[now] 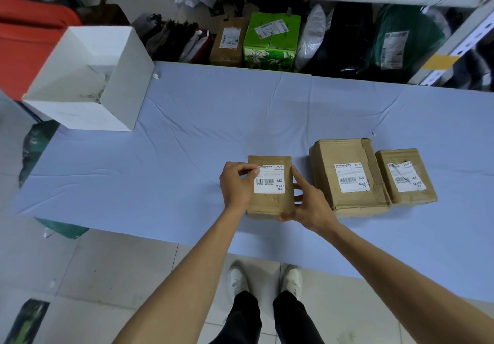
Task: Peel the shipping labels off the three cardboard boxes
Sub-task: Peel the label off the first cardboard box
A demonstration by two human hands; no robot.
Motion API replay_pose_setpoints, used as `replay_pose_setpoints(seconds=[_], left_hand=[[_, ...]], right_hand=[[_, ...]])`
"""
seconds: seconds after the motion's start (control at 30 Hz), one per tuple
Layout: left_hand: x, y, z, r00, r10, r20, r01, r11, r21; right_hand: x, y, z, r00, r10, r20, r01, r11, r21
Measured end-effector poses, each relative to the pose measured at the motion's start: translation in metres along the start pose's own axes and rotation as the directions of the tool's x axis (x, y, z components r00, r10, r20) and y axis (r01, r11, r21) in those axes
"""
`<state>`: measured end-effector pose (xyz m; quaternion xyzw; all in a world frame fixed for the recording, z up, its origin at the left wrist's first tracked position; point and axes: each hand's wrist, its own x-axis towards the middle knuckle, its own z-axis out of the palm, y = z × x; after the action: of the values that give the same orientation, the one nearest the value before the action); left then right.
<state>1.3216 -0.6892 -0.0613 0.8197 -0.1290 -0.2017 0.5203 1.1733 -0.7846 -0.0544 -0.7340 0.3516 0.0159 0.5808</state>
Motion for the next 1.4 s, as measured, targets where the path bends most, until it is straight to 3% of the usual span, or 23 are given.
replay_pose_setpoints(seconds=[0.67, 1.4], left_hand=[[0.006, 0.002, -0.009, 0.984, -0.073, 0.161, 0.076, 0.997, -0.015], [-0.003, 0.009, -0.012, 0.98, -0.058, 0.193, 0.056, 0.998, 0.019]], right_hand=[[0.0, 0.0, 0.001, 1.0, 0.0, 0.004, 0.0, 1.0, 0.001], [0.004, 0.005, -0.001, 1.0, 0.007, -0.019, -0.008, 1.0, -0.015]])
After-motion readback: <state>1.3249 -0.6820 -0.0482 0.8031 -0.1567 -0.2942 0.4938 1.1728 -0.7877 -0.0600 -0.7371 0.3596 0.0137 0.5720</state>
